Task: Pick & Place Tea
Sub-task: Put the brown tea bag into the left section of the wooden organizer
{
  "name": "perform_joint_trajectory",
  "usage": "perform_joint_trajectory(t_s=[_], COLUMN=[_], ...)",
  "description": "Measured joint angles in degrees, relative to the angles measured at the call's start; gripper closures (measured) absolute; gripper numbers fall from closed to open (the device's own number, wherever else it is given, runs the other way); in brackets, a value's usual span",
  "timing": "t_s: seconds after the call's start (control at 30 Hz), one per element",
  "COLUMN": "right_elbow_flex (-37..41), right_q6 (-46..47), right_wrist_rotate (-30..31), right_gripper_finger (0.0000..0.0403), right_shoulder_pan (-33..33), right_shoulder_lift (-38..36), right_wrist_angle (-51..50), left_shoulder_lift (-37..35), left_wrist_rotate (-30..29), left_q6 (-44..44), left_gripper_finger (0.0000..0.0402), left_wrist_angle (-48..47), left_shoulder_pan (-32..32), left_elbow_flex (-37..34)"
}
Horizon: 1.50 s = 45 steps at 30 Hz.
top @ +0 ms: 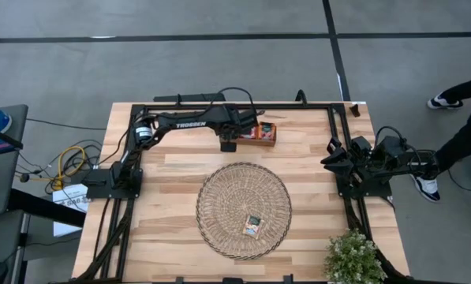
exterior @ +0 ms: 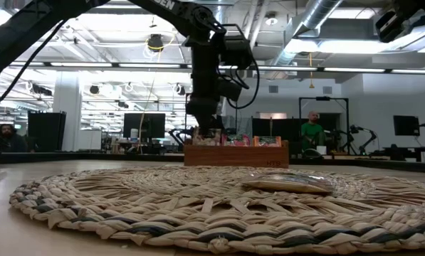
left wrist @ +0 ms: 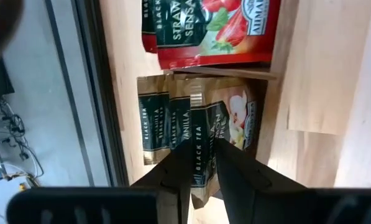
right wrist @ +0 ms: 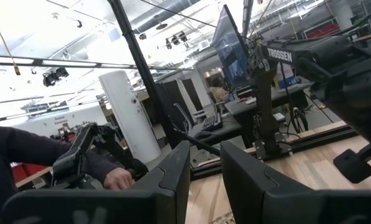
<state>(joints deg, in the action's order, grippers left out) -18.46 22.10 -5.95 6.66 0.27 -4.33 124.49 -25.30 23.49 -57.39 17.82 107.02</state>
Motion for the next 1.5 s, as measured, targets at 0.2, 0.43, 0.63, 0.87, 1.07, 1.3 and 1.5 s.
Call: perform_joint_trajectory(t_s=[0.2,0.43,0.63,0.87,1.07,1.3,1.5], right_elbow_flex=[0.0,0.0,0.0,0.0,0.0,0.0,0.0], right_q6=[0.0,0.0,0.0,0.0,3.0,4.0,7.3], right_wrist_rotate=[0.0,0.0,0.0,0.0,-0.5,-4.6,-8.9], right_gripper_finger=[0.0321,0.0321,0.0321,0.0321,0.0321,0.0321,0.0321], right_shoulder_pan=[0.0,0.0,0.0,0.0,0.1,0.1,0.1], right_shoulder_lift=[0.0,0.0,0.0,0.0,0.0,4.8,15.9], right_wrist_angle=[0.0,0.0,0.0,0.0,-0.1,-0.3,0.2], left_shoulder_lift=[0.0,0.0,0.0,-0.1,-4.5,-16.9,-28.9], left_wrist_rotate=[-0.1,-0.5,-0.5,-6.7,-9.5,18.6,14.6], left_q6=[-0.1,-0.5,-1.3,-0.3,-10.5,-31.0,-41.7], left_gripper_finger=[0.0336,0.0334,0.0293,0.0232,0.0225,0.0225,0.0225], left_wrist_angle=[-0.1,-0.6,-0.8,-0.9,-12.0,-17.2,-13.3], left_shoulder_pan=[0.0,0.1,0.2,0.0,-1.7,-2.8,-5.4], left_elbow_flex=[0.0,0.0,0.0,0.0,6.1,6.1,-7.4])
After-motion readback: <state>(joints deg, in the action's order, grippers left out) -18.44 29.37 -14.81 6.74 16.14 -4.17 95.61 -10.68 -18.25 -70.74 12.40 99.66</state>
